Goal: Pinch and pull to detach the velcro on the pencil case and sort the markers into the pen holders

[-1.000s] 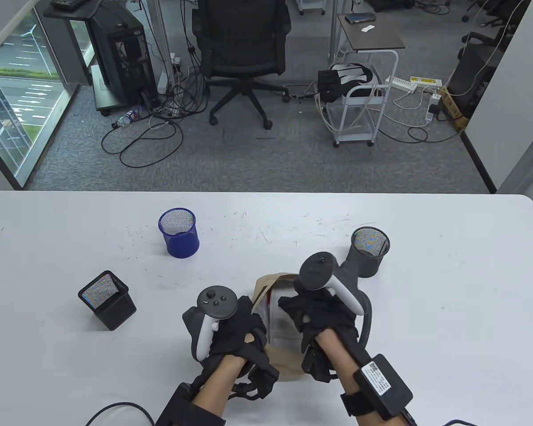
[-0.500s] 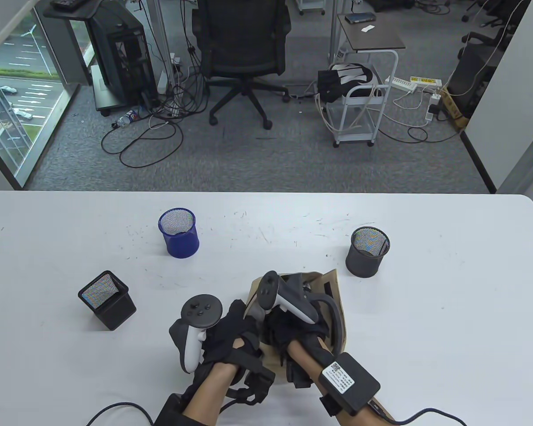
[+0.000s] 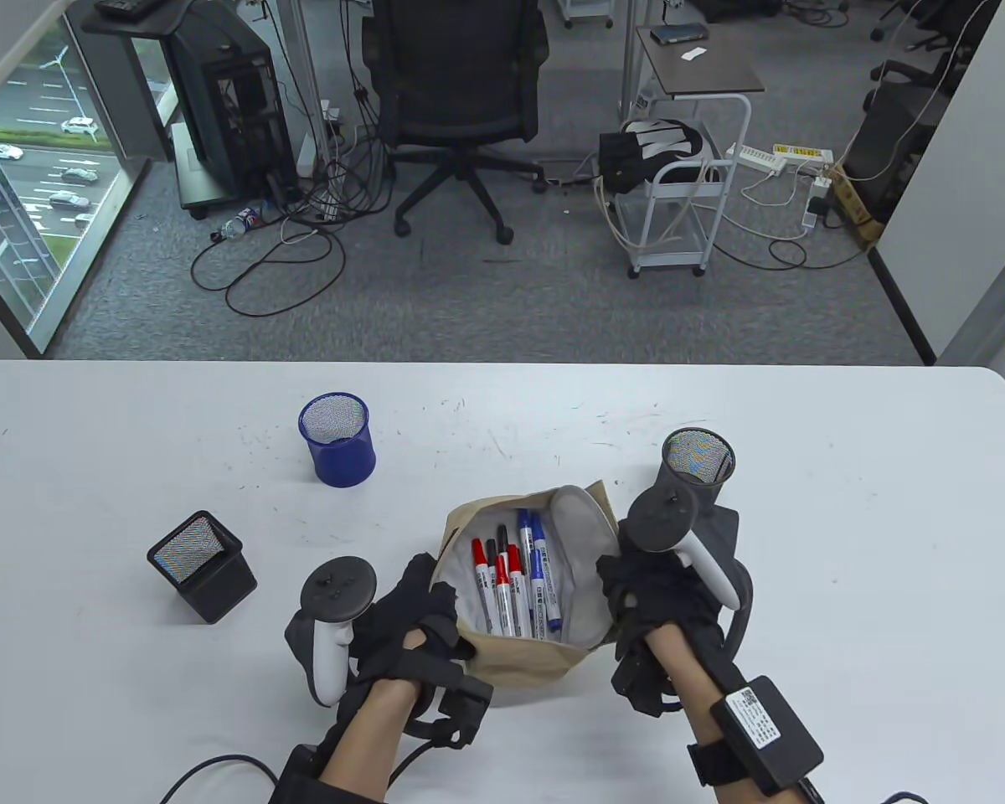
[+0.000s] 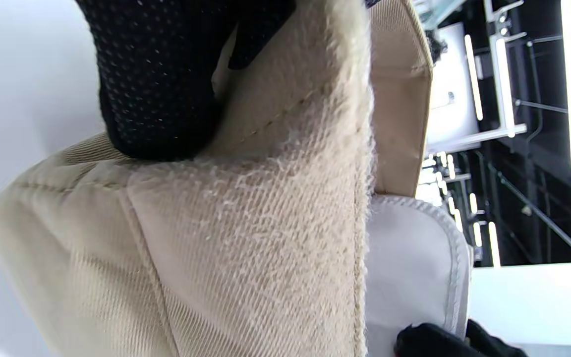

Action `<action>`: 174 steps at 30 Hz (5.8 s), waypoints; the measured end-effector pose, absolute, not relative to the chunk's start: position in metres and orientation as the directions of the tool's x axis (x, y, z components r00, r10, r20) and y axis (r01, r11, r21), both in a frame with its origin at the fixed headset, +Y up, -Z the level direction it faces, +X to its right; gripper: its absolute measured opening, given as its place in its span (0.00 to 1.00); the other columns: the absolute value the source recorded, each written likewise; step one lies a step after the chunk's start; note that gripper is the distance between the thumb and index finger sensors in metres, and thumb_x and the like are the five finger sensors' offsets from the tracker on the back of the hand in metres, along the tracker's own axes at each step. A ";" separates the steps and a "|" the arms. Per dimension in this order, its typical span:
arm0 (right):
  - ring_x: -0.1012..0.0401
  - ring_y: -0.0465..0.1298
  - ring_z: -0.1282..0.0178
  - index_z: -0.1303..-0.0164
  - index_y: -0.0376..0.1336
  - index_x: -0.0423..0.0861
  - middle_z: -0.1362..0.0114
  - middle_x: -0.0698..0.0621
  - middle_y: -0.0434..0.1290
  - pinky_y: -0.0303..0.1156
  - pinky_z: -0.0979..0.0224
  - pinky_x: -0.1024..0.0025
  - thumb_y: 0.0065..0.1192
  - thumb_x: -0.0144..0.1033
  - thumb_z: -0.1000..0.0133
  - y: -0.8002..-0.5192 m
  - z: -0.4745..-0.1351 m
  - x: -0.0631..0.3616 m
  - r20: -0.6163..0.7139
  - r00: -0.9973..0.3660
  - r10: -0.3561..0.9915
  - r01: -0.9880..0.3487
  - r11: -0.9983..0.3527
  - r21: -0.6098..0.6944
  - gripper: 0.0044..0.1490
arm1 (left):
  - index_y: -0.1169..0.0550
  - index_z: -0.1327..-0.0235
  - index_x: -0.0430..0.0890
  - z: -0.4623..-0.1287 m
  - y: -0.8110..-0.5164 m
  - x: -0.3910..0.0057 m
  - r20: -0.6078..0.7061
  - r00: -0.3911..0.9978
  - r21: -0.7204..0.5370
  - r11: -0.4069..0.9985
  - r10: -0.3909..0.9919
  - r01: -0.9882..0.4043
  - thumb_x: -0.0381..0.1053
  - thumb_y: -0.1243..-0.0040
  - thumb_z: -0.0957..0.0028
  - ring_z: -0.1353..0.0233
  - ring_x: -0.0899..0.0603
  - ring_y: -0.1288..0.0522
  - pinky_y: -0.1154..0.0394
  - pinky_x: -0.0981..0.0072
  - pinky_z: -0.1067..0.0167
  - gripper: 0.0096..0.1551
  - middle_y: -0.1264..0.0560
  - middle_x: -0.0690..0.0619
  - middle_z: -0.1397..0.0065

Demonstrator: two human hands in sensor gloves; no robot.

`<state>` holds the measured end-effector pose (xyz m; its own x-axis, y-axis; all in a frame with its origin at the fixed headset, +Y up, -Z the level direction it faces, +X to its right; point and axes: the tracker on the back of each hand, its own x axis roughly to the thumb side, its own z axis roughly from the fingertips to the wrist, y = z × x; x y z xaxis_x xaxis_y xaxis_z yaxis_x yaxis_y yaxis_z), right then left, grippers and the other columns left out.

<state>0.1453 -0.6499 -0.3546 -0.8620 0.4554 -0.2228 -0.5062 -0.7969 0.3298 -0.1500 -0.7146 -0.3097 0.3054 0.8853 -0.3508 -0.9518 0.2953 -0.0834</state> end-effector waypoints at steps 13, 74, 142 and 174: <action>0.49 0.86 0.48 0.28 0.63 0.36 0.35 0.38 0.80 0.80 0.48 0.55 0.72 0.33 0.47 -0.685 -0.370 0.151 -0.257 -0.919 0.298 -0.388 -0.798 0.462 0.37 | 0.38 0.17 0.35 -0.318 -0.752 -0.150 -0.417 0.461 -0.238 0.395 0.783 -0.887 0.43 0.47 0.41 0.31 0.27 0.22 0.12 0.54 0.54 0.38 0.32 0.27 0.21; 0.53 0.87 0.54 0.39 0.72 0.46 0.38 0.44 0.83 0.81 0.51 0.59 0.78 0.33 0.50 -0.590 -0.447 0.195 -0.374 -0.901 0.218 -0.112 -0.952 -0.285 0.28 | 0.42 0.15 0.35 -0.310 -0.773 -0.151 -0.377 0.252 -0.247 0.166 0.891 -0.955 0.53 0.46 0.38 0.29 0.28 0.24 0.12 0.56 0.52 0.43 0.35 0.27 0.19; 0.54 0.87 0.53 0.37 0.71 0.48 0.37 0.47 0.83 0.82 0.52 0.61 0.79 0.41 0.52 -0.600 -0.457 0.225 -0.274 -0.728 0.629 -0.573 -0.777 -0.260 0.32 | 0.43 0.15 0.35 -0.309 -0.774 -0.147 -0.360 0.273 -0.264 0.184 0.892 -0.947 0.52 0.46 0.38 0.28 0.28 0.25 0.12 0.57 0.51 0.43 0.36 0.28 0.18; 0.52 0.88 0.57 0.36 0.70 0.34 0.41 0.37 0.83 0.83 0.57 0.62 0.74 0.44 0.49 -0.664 -0.408 0.024 0.043 -0.996 0.077 -0.042 -0.841 0.539 0.37 | 0.43 0.15 0.35 -0.309 -0.774 -0.146 -0.346 0.277 -0.265 0.190 0.896 -0.945 0.53 0.46 0.38 0.28 0.28 0.25 0.12 0.57 0.51 0.43 0.36 0.27 0.18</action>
<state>0.0239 -0.6635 -0.4076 -0.9961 0.0773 0.0431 -0.0419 -0.8412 0.5391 -0.1460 -0.7739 -0.3088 0.2772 0.8963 -0.3461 -0.9454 0.1901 -0.2648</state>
